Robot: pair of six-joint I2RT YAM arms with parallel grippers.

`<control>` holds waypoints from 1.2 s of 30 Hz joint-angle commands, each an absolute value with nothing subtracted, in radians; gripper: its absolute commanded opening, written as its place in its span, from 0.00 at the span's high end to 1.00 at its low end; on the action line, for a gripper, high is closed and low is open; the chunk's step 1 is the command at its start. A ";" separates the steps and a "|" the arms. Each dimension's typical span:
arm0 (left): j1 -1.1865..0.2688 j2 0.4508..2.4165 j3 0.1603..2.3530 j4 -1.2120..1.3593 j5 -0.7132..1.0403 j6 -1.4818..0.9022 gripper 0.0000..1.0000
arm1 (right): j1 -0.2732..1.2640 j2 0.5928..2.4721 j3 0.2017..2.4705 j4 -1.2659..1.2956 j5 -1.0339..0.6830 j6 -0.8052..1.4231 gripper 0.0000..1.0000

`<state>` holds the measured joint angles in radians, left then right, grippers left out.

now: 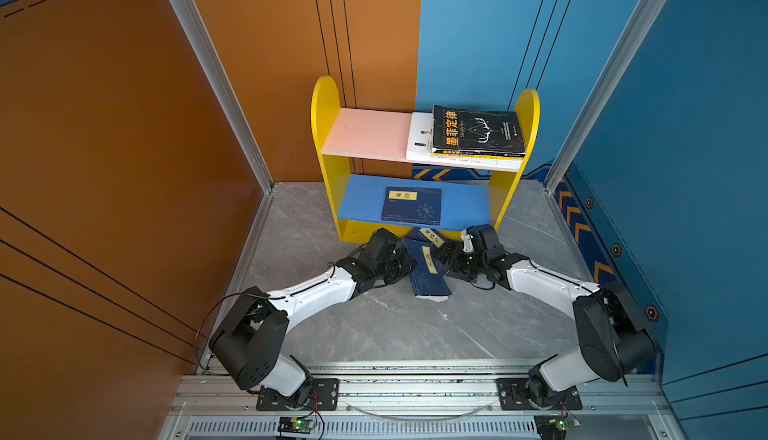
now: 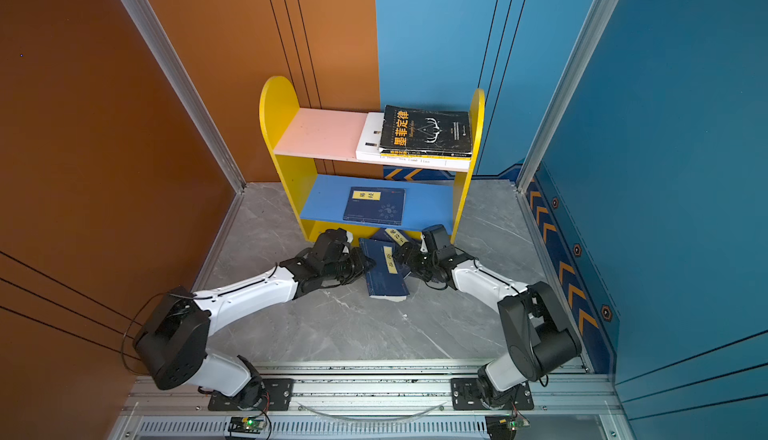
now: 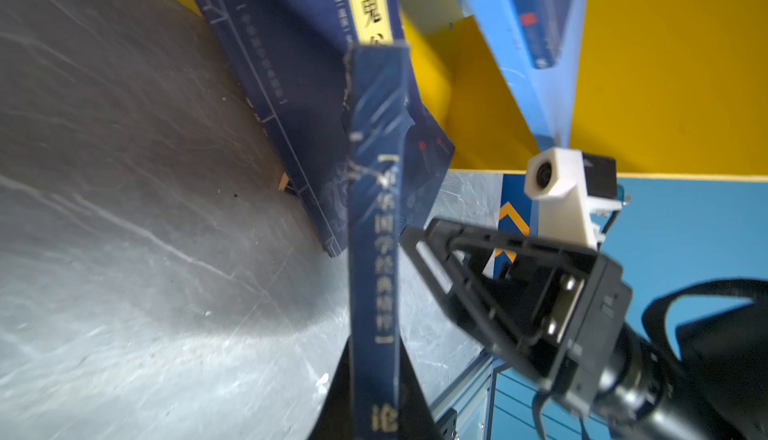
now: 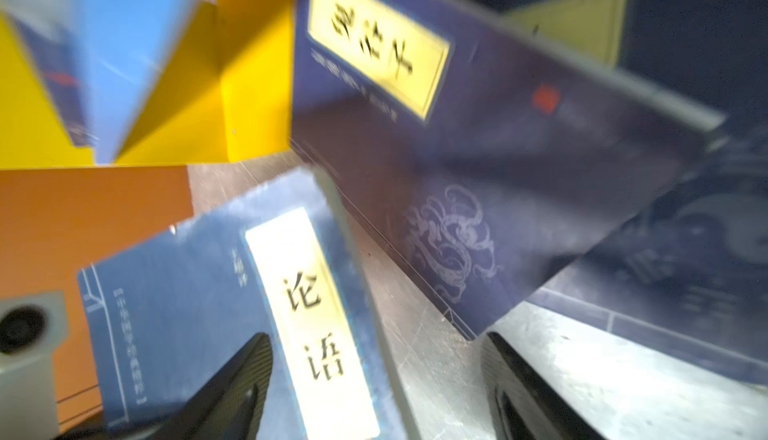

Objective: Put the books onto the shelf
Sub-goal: 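Lift the gripped dark blue books upright toward the lower shelf with both grippers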

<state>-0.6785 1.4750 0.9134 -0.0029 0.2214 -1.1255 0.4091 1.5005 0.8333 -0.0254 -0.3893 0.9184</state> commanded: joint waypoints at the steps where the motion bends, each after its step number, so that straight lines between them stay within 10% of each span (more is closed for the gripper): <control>1: -0.650 1.392 0.947 -0.131 0.270 -1.082 0.95 | 0.386 1.437 0.863 -0.093 -0.377 0.930 0.17; 17: -0.473 1.157 1.012 -0.117 0.564 -1.172 1.00 | 0.355 1.178 0.819 -0.122 -0.379 1.113 0.16; 36: -0.446 1.282 1.113 0.308 0.148 -1.302 1.00 | 0.486 1.255 0.872 0.512 -0.369 1.438 0.11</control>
<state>-0.4503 1.2739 1.0733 0.2298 0.2333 -1.3033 0.4572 1.2419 0.8566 0.3805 -0.4091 1.3800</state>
